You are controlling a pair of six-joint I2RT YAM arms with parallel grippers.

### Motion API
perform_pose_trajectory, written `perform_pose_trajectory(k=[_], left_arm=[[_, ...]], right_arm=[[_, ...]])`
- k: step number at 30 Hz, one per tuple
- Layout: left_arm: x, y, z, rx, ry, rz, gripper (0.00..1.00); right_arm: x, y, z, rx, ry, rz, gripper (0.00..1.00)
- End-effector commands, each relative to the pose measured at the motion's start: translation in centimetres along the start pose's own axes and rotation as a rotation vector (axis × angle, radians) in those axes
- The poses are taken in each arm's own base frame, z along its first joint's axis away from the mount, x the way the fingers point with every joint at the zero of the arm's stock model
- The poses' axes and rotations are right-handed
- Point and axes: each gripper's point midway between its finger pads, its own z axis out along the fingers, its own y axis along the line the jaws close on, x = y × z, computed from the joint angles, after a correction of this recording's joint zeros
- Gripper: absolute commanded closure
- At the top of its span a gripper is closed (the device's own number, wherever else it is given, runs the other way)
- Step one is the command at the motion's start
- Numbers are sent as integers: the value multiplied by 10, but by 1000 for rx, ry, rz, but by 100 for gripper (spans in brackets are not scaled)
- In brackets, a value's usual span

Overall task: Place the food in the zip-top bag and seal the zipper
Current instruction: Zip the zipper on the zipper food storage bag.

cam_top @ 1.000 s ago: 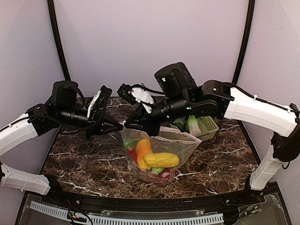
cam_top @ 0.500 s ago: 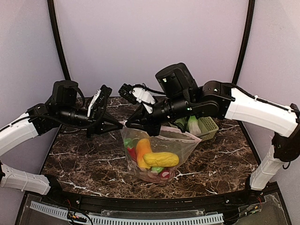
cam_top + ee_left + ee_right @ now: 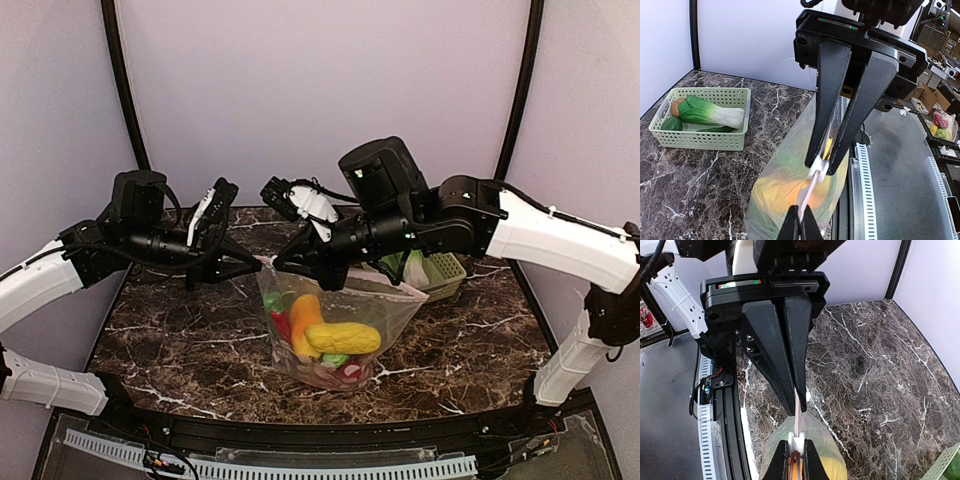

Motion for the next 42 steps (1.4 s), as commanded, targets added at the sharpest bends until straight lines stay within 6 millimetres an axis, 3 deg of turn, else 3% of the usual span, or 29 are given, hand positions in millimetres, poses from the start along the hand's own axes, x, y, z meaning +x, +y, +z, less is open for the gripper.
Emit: perform_pose_trajectory(k=[1,24,42], left_arm=[[-1,31,-15,-148,-18,-29,99],[2,65,-26,-292,-25,-93,99],[5,75,-29,-318,-24,-115,99]], right_arm=[[49,1,-27,17,182,41,100],[56,-6,-39,61,181,53,100],[58,-7,-48,67,172,84,100]])
